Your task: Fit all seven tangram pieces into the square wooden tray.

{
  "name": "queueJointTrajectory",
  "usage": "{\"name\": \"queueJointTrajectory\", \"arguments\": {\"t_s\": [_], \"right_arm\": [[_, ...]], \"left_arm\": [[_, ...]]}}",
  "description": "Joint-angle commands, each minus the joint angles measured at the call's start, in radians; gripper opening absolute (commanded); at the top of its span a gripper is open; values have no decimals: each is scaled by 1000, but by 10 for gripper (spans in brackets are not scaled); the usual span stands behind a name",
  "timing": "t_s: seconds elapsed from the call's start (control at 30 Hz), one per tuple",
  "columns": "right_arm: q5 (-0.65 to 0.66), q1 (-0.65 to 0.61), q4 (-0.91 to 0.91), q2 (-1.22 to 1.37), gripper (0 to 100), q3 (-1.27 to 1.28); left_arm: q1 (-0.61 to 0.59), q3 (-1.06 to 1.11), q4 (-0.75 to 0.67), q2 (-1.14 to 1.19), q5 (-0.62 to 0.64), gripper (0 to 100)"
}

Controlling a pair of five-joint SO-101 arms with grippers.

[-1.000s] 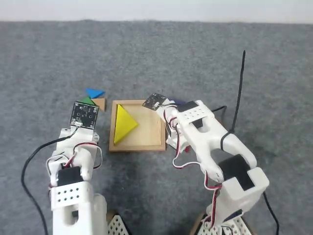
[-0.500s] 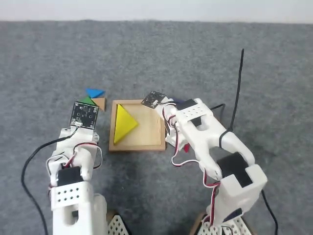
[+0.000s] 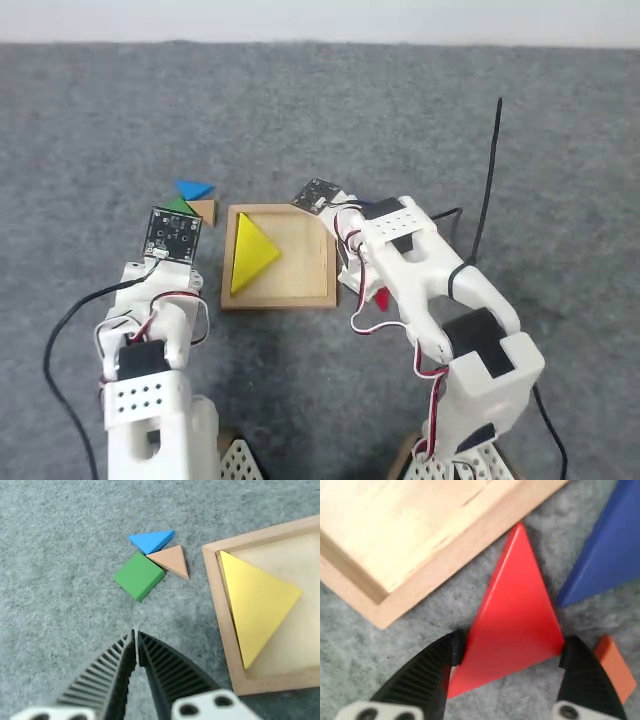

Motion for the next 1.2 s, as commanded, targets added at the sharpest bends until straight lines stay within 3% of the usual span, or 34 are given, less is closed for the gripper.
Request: {"name": "queueJointTrajectory", "arguments": {"t_s": [0.0,1.0,1.17], "right_arm": [[14,5,-10,4,284,-44],[92,96,21,-5,284,-40],[104,119,91,-7,284,-66]], "left_arm": [[9,-7,-17,-26,-11,13],[8,-7,-17,-26,-11,13],[8,-7,-17,-26,-11,13]]}}
